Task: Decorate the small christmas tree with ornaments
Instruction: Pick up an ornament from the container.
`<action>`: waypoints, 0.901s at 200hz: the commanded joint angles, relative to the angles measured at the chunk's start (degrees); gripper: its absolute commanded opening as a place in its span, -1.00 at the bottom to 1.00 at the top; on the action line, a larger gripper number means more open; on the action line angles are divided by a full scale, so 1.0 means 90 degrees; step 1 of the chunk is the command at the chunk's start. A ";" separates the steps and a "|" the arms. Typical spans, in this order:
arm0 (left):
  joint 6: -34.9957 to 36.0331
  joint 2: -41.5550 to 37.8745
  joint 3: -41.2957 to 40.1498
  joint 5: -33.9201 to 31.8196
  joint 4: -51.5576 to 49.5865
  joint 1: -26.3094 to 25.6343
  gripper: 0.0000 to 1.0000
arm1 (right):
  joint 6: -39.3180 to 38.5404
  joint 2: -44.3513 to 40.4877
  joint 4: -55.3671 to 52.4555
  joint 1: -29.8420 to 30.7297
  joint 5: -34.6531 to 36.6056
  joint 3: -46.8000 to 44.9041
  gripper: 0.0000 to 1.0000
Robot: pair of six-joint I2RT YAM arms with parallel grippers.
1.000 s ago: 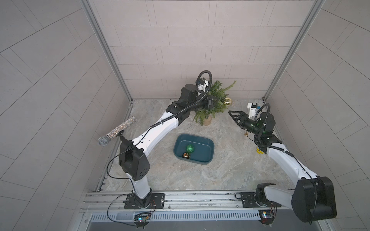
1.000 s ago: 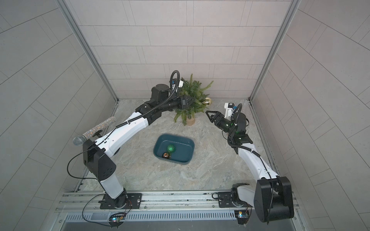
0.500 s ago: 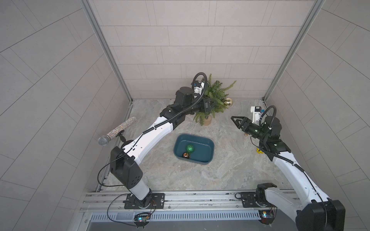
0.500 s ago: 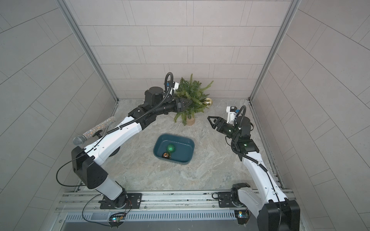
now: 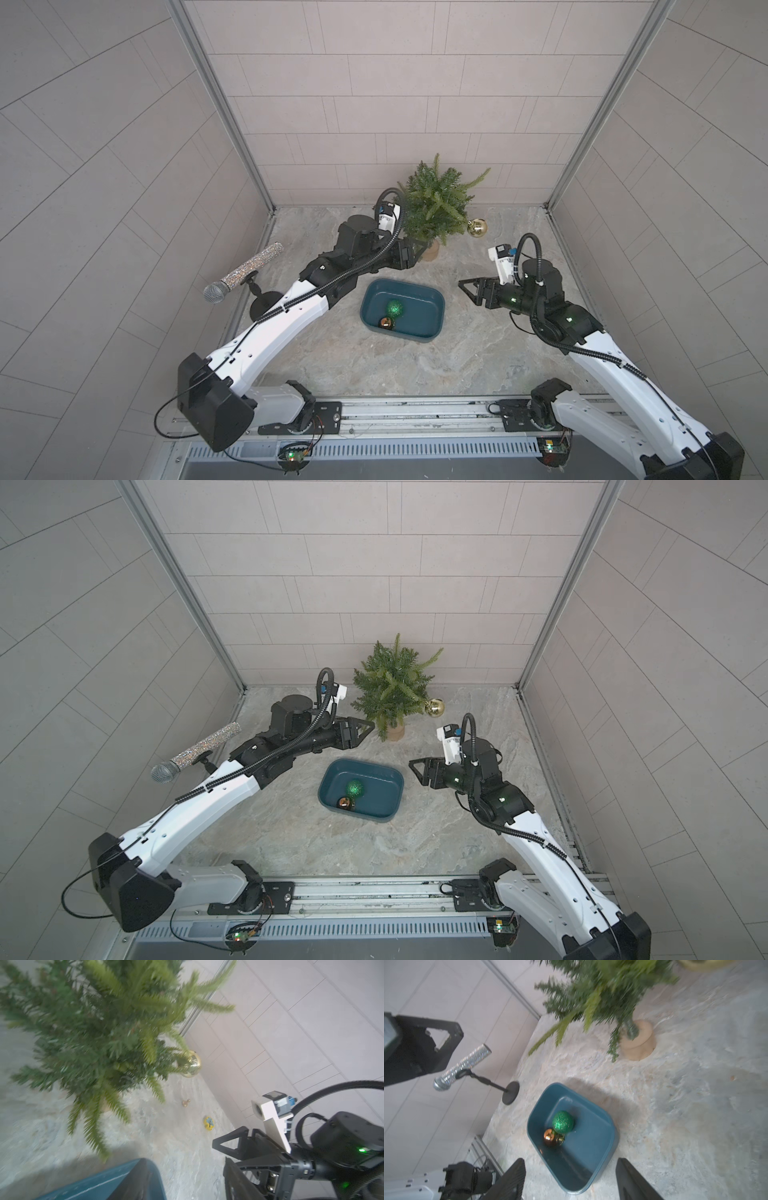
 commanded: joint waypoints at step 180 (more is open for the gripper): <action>-0.1286 -0.3021 -0.3522 -0.1792 -0.1424 0.1108 0.56 | 0.0236 0.4804 0.1004 0.2588 0.1628 0.1794 0.71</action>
